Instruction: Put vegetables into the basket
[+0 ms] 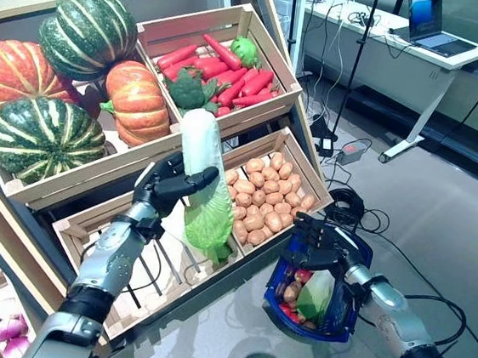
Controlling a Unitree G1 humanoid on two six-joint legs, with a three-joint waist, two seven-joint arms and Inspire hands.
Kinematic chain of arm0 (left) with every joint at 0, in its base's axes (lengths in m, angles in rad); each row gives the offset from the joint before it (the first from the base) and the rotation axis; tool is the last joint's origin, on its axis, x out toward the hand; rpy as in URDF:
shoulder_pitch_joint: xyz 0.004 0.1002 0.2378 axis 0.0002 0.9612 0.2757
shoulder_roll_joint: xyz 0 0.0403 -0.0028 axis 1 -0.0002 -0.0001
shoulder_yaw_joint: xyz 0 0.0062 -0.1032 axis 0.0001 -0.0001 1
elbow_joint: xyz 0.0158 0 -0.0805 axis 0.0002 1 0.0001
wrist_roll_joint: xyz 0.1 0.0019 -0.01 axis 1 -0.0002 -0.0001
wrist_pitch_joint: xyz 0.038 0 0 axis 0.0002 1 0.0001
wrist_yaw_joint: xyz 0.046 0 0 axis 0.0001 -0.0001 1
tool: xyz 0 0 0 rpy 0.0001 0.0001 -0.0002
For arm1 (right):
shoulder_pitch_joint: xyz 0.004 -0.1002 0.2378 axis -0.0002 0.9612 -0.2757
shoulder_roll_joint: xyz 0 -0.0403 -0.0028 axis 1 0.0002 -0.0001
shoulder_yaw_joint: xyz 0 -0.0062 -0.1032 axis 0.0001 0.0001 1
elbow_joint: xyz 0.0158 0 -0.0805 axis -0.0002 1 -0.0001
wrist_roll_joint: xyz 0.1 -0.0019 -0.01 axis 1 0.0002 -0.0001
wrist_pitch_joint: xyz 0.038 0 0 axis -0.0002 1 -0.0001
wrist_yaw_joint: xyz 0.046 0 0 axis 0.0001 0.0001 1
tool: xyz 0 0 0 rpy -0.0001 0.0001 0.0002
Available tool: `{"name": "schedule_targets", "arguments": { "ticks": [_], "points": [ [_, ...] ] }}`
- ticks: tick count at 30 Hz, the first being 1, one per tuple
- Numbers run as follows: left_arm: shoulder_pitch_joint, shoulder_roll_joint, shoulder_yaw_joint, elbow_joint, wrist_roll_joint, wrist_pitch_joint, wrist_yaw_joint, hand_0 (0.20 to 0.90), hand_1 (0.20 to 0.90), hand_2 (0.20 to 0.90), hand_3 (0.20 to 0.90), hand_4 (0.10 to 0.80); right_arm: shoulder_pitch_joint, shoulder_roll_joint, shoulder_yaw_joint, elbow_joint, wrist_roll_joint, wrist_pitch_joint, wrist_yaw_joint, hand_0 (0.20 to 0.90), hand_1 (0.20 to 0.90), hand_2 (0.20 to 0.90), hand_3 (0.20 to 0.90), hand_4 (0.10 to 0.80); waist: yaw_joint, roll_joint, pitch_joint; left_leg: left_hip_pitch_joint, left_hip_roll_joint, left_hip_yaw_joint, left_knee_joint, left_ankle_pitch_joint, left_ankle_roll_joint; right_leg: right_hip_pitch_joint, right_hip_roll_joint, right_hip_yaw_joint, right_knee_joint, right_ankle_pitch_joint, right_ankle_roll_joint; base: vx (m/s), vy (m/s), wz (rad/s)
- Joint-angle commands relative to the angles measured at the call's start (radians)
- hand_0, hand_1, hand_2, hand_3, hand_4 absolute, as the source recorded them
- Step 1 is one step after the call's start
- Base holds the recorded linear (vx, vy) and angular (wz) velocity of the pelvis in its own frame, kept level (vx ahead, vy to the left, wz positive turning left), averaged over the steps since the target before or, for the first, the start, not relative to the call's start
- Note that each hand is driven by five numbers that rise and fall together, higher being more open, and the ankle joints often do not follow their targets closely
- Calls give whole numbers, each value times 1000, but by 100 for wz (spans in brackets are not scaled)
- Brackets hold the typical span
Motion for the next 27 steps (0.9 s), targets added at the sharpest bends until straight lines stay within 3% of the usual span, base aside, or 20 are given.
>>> {"name": "schedule_targets", "arguments": {
  "ticks": [1,6,15,27],
  "points": [
    [-169,36,0,-70,-18,-64,-50,300,300,300,300,400,-149,51,14,-90,122,-66,47,900,900,900,900,800,6,-47,-63,11,-12,-11,-33,8,-5,62,-21,-13,-38,5,-41,-1,-57,0],
    [-168,28,-39,-60,26,-52,-87,300,300,300,300,400,-169,70,12,-142,149,-52,58,900,900,900,900,800,5,-48,-72,14,-14,-20,-40,4,-1,67,-12,-13,-42,3,-43,-2,-18,1],
    [-169,-13,-135,-74,147,-100,-148,300,300,300,300,400,-214,123,31,-175,260,-14,61,900,900,900,900,800,15,-57,-84,21,-15,-33,-40,-7,2,87,-2,-16,-54,0,-45,0,0,0],
    [-200,-66,-233,-108,225,-212,-147,300,300,300,300,400,-214,230,65,-90,443,171,69,900,900,900,900,800,25,-72,-102,31,-17,-47,-40,-20,5,105,2,-22,-69,4,-44,0,0,0]
  ]
}}
